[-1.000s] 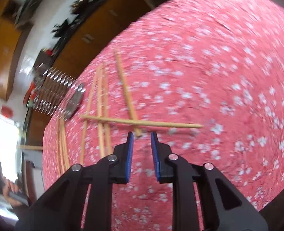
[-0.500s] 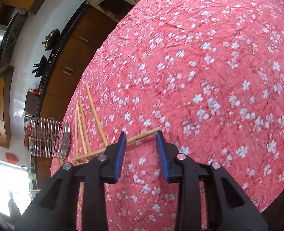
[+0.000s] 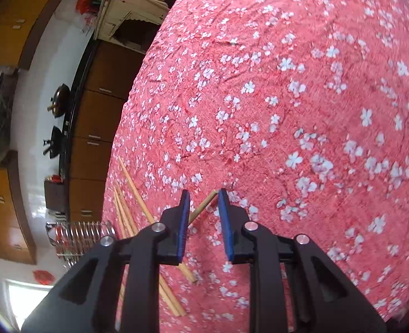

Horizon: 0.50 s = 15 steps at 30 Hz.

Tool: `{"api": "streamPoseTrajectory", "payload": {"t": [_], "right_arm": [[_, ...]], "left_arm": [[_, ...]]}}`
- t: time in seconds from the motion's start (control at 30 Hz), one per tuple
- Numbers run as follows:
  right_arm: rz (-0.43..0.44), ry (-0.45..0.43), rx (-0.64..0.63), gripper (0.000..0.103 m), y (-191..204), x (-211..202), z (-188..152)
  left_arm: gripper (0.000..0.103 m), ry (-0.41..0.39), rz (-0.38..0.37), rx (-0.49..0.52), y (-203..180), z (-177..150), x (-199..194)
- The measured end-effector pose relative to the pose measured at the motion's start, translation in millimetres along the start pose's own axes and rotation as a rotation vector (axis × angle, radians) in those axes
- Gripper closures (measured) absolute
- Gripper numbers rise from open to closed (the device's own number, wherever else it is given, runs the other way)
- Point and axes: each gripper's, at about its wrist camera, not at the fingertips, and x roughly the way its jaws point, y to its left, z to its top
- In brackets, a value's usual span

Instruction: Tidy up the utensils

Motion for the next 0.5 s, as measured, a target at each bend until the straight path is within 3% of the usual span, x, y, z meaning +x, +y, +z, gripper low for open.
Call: {"api": "streamPoseTrajectory", "payload": {"t": [0.07,0.17,0.3,0.37,0.43,0.5], "right_arm": [[-0.011,0.006,0.016,0.080,1,-1,0],[-0.063,-0.031,-0.085,0.080,20,9,3],[-0.120,-0.078,-0.194,0.097,39,27,12],[-0.120,-0.071,-0.198,0.097,43,31,16],[-0.112,-0.056,-0.167,0.094,46,34,20],[-0.092,-0.045,-0.151,0.077,49,35,20]], "left_arm": [[0.096,0.000,0.000,0.001,1,0,0],[0.096,0.000,0.000,-0.003,3,0,2],[0.096,0.001,0.001,-0.005,4,0,2],[0.096,0.001,0.001,-0.003,5,0,2],[0.096,0.002,0.003,-0.001,5,0,3],[0.096,0.002,0.004,-0.003,6,0,3]]}}
